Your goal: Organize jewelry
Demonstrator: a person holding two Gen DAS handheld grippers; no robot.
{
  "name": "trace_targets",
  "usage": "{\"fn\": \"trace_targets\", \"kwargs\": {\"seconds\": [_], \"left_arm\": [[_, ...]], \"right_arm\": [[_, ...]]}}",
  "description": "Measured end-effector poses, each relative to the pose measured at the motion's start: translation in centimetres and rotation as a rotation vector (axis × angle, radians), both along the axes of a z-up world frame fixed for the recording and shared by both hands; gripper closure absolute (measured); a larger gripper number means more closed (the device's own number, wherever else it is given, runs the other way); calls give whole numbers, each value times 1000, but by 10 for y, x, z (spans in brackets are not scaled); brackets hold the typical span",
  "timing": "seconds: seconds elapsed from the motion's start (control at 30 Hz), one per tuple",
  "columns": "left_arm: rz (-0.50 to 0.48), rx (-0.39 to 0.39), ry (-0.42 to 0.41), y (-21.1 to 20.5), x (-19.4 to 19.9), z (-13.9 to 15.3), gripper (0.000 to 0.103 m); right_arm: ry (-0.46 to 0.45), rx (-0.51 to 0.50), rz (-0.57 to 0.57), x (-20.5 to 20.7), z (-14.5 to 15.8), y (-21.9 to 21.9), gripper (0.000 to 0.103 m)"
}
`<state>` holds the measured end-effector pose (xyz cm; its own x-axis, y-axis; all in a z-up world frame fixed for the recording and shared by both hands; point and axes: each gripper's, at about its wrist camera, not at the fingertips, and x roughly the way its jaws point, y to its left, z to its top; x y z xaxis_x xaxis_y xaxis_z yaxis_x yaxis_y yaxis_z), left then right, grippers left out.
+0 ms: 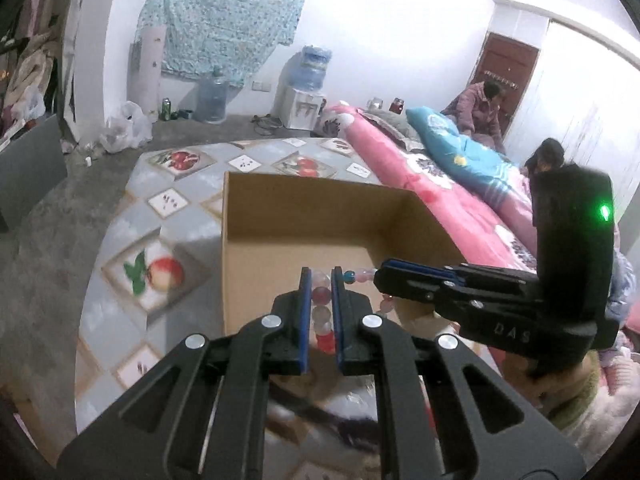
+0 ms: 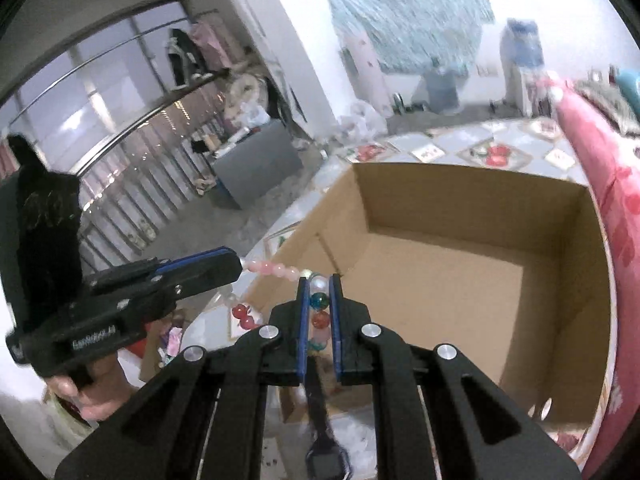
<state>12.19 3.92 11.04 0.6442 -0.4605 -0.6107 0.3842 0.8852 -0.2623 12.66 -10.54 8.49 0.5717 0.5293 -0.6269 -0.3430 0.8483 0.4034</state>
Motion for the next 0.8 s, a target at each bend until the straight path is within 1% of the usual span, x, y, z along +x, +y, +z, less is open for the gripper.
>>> {"fn": "trace_targets", "kwargs": {"seconds": [0.13,0.2,0.23,0.27,0.33,0.37,0.43,0.47,0.53,0.6,0.67,0.7,0.73,0.77,0.8], "left_arm": [[12,73,47,-14,48,-12,94],[12,108,85,-20,75,-23,94],[18,120,91,-20,81,-27,94],[35,154,109,-23,94,-34,94],[46,187,116,-26,103,-44,94],[73,217,108,-27,109,-48,94],[98,237,76,-26,111,-49,94],[103,233,71,-24,111,-49,93],[117,192,68,-17,107,-47,92],[136,171,56,-11,100,-44,87],[165,157,19,-3,87,-38,74],[176,152,3,1,79,-34,70],[189,136,-17,6,67,-29,62],[198,119,-30,11,58,-26,53],[204,108,-37,14,51,-23,48]], "right_arm": [[99,-20,-21,53,-11,2,93],[145,-57,-37,79,-21,3,93],[154,-72,-45,88,-24,4,93],[164,-83,-56,96,-26,5,93],[197,-111,-55,115,-37,10,92],[203,-116,-63,121,-40,11,92],[208,-126,-80,131,-46,11,92],[204,-119,-87,132,-46,10,92],[173,-84,-88,126,-41,6,92],[111,-64,-91,110,-29,2,92],[51,-45,-95,90,-16,-2,92],[21,-37,-93,78,-10,-4,92],[-4,-32,-90,68,-4,-6,91],[-34,-26,-89,56,2,-7,87],[-63,-22,-88,44,8,-8,84]]}}
